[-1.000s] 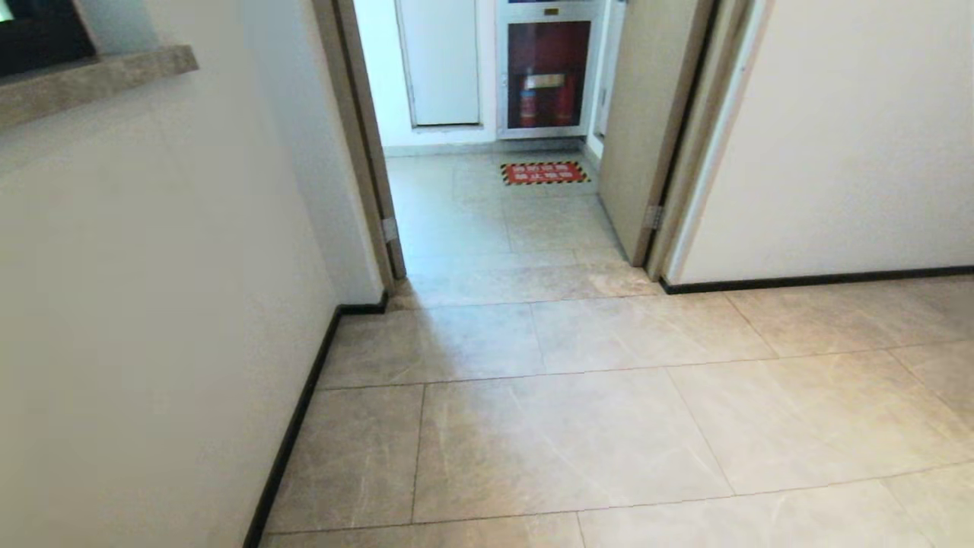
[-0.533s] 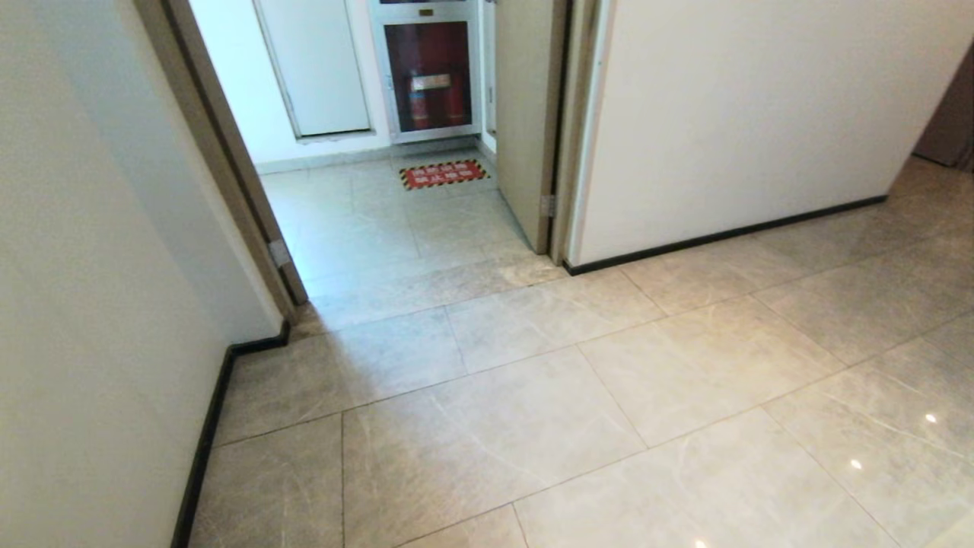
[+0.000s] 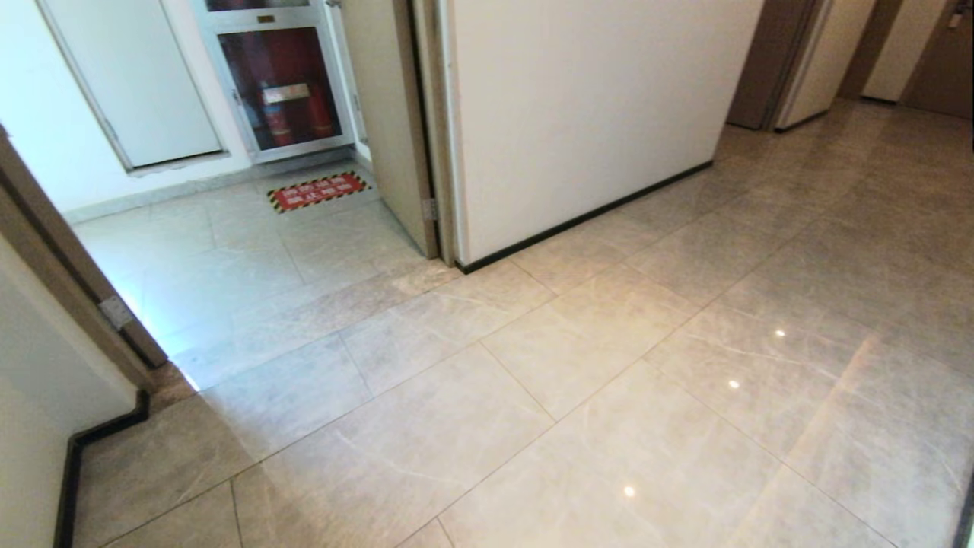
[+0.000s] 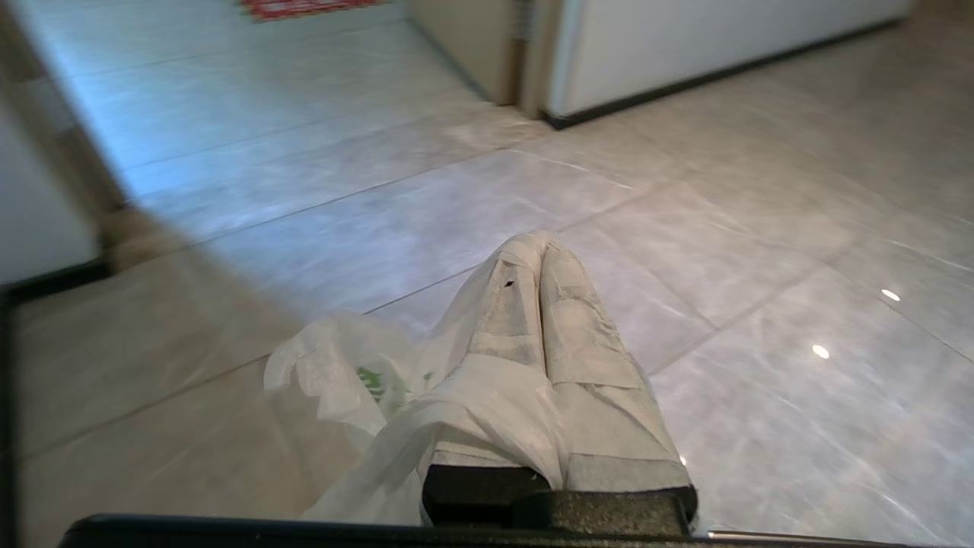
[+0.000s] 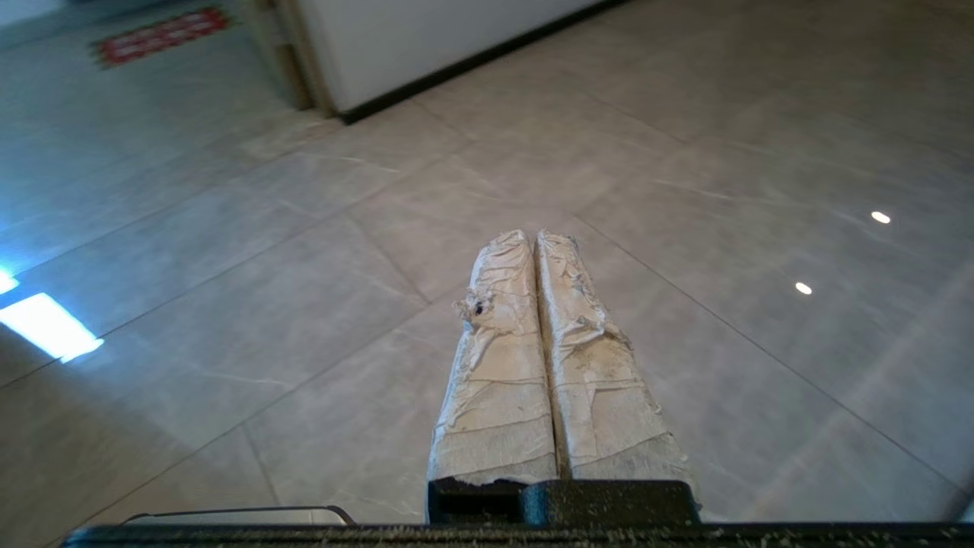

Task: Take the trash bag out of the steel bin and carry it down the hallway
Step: Put the trash bag at the door

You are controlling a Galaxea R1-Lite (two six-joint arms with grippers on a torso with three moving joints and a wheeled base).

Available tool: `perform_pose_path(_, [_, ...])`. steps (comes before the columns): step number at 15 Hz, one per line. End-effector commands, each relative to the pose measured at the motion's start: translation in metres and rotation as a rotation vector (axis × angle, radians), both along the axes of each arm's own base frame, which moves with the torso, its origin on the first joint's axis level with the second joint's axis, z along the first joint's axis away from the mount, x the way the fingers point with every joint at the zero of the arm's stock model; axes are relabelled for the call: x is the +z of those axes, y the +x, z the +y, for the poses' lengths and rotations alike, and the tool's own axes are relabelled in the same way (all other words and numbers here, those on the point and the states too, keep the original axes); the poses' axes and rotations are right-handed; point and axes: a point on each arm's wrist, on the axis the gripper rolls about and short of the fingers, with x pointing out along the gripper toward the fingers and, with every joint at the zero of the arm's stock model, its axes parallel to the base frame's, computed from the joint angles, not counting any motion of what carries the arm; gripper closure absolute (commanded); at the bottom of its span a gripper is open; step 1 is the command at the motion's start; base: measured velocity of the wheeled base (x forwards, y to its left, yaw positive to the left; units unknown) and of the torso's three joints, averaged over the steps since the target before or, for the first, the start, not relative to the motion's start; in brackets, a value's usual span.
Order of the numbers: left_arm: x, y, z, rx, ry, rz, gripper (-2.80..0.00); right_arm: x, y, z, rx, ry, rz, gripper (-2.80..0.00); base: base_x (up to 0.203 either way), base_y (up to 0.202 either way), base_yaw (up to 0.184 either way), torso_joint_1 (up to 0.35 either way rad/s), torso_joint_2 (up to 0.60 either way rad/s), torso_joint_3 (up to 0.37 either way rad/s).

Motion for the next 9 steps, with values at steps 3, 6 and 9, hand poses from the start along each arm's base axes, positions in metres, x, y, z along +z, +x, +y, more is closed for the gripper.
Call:
perform_pose_path(3, [0.0, 0.0001, 0.0, 0.0, -0.001, 0.002, 0.0, 0.0, -0.0001, 0.0, 0.0, 0.001, -0.001, 0.0, 0.002, 0.009, -0.173, 0.001, 0.0, 0.002])
perform_pose_path(6, [-0.0005, 0.0001, 0.0, 0.0, -0.002, 0.002, 0.0, -0.0001, -0.0001, 0.0, 0.0, 0.001, -0.001, 0.0, 0.003, 0.01, -0.172, 0.002, 0.0, -0.002])
perform_pose_path(9, [0.0, 0.0001, 0.0, 0.0, -0.001, 0.002, 0.0, 0.0005, -0.0002, 0.0, 0.0, 0.001, -0.004, 0.0, 0.002, 0.009, -0.172, 0.002, 0.0, 0.005])
